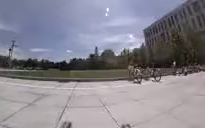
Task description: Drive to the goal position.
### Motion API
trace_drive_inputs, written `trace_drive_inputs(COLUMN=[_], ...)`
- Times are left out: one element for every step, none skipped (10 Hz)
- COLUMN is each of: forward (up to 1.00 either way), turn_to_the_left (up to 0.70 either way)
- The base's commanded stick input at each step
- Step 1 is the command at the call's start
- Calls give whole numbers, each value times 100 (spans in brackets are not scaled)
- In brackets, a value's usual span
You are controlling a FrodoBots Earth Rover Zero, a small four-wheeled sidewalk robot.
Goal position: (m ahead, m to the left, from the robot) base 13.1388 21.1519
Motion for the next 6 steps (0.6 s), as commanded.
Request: trace_drive_inputs(forward=[70,70,70,70,70,70], turn_to_the_left=[2,2,2,21,29,35])
